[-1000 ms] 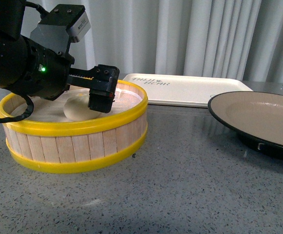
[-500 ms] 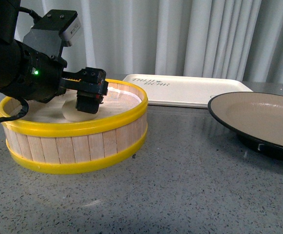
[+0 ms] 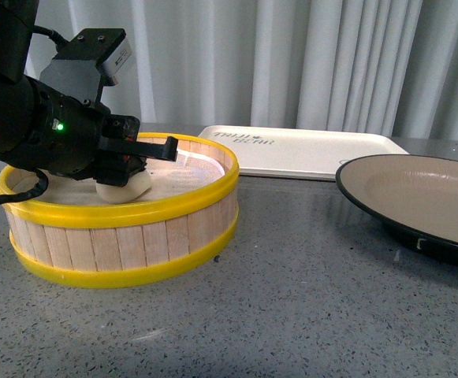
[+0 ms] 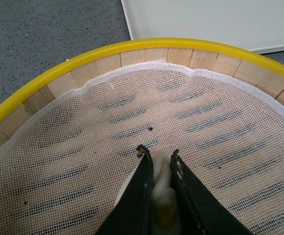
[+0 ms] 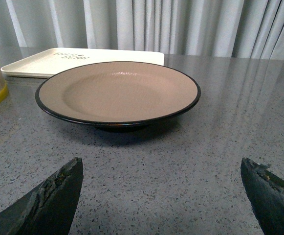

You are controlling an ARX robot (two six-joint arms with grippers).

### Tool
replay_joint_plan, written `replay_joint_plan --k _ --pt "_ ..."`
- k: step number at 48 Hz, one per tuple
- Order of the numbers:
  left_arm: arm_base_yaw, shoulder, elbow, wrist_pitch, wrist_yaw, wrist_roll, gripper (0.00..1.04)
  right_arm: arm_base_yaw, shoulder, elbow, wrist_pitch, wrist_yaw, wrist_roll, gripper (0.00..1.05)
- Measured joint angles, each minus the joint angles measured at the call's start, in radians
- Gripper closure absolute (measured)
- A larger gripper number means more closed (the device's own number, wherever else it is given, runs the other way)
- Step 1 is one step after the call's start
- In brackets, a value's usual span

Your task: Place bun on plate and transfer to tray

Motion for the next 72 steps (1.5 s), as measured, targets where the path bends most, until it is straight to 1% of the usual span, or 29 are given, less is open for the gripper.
replay_joint_plan --k 3,15,26,39,44,53,56,58,60,72 --pt "-0.003 -0.008 -0.004 0.0 0.0 -0.004 1.0 0.0 0.0 0.0 0.0 0.0 0.0 0.08" --pt "-0.024 -0.053 -0.011 0.008 -0.011 -0.002 1.0 0.0 0.0 0.0 0.0 0.0 0.0 0.08" --pt "-0.08 -0.082 0.026 0.054 0.005 -0.017 1.0 0.0 0.0 0.0 0.0 0.0 0.0 0.08" --pt "-0.217 -0.048 0.103 0.163 0.038 -0.049 1.0 0.0 0.0 0.0 0.0 0.0 0.0 0.08" --pt "-0.269 -0.026 0.122 0.183 0.054 -0.051 1.0 0.0 0.0 0.0 0.0 0.0 0.0 0.08" --pt "-0.393 0.071 0.183 0.249 0.081 -0.057 1.0 0.0 0.0 0.0 0.0 0.0 0.0 0.08" --pt "-0.415 0.118 0.206 0.301 0.12 -0.04 1.0 0.0 0.0 0.0 0.0 0.0 0.0 0.08" --pt "-0.424 0.151 0.235 0.298 0.144 -0.044 1.0 0.0 0.0 0.0 0.0 0.0 0.0 0.08" --pt "-0.429 0.174 0.257 0.299 0.143 -0.045 1.0 0.0 0.0 0.0 0.0 0.0 0.0 0.08" --pt "-0.46 0.3 0.393 0.2 0.19 -0.012 1.0 0.0 0.0 0.0 0.0 0.0 0.0 0.08"
